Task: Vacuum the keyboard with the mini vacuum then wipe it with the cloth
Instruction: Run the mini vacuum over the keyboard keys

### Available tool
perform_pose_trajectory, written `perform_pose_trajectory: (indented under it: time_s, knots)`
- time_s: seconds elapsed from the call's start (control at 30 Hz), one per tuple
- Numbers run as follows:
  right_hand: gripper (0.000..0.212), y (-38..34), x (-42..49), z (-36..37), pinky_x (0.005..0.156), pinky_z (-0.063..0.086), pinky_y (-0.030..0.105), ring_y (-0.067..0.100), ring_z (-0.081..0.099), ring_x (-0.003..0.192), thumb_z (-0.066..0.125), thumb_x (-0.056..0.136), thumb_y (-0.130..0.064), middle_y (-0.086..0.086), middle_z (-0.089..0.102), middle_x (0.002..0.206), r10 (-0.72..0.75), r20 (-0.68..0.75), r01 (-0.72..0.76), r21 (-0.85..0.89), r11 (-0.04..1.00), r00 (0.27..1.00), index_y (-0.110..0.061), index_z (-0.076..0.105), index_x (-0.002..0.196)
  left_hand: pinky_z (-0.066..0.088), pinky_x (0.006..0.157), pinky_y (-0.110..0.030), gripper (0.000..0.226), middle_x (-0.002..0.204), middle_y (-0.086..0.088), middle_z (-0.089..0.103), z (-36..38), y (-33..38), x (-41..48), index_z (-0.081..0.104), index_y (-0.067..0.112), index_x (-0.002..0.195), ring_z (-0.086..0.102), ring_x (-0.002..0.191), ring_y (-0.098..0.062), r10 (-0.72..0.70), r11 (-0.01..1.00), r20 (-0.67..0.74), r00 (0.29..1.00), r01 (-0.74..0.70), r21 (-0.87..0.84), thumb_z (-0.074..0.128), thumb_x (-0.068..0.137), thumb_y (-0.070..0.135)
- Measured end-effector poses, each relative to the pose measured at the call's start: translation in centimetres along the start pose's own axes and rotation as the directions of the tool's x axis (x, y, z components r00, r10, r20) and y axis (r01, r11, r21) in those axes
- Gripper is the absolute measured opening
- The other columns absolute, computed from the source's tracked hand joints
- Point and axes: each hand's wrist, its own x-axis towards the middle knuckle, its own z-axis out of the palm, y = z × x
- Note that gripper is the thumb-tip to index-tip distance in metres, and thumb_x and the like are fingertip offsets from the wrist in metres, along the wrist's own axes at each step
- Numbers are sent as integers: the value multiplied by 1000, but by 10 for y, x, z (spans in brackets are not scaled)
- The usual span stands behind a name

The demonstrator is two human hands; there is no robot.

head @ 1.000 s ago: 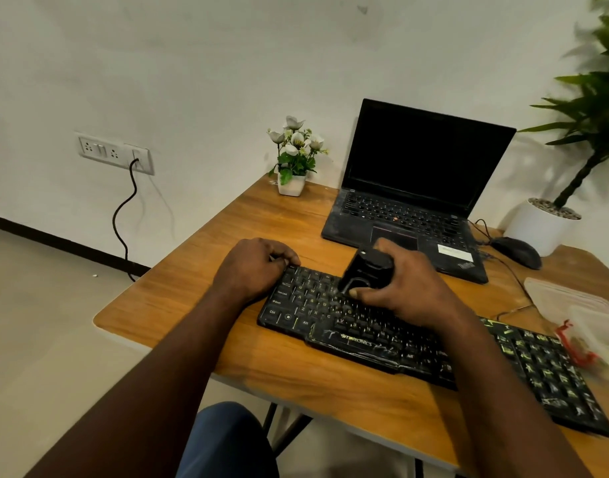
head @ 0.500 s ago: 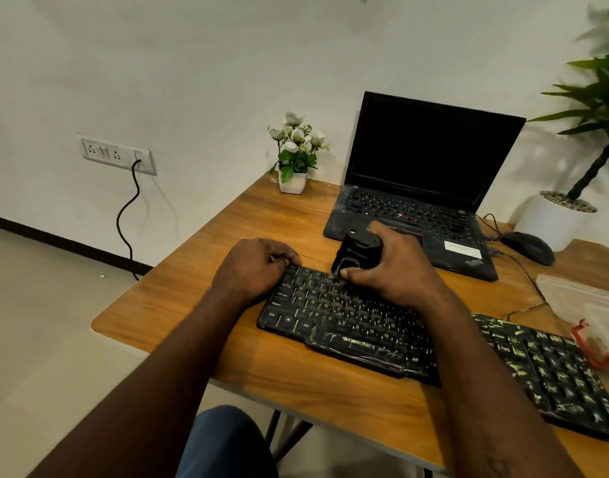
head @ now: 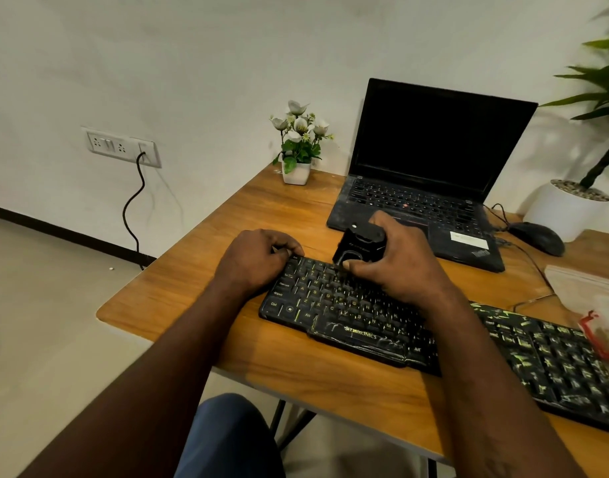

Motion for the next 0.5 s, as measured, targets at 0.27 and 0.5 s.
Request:
perform_pose_trajectory:
  time_s: [0.27, 0.5]
  knots:
    - [47, -3, -3, -2, 71, 62, 28, 8, 71, 85, 91, 73, -18, -6, 70, 96, -18, 78, 15, 39, 999, 997, -30, 54, 99, 59, 82, -38, 31, 92, 18, 75, 1, 3, -1, 79, 38, 84, 67, 86, -1, -25, 1000, -6, 1000, 25, 6, 59, 95, 16]
    - [48, -4, 0, 8, 68, 60, 24, 9, 69, 88, 90, 75, -21, -9, 66, 100, -63, 73, 63, -6, 998, 995, -28, 52, 104, 60, 80, -41, 30, 92, 16, 75, 0, 3, -4, 79, 38, 85, 69, 85, -4, -40, 999, -2, 999, 40, 10, 59, 95, 18]
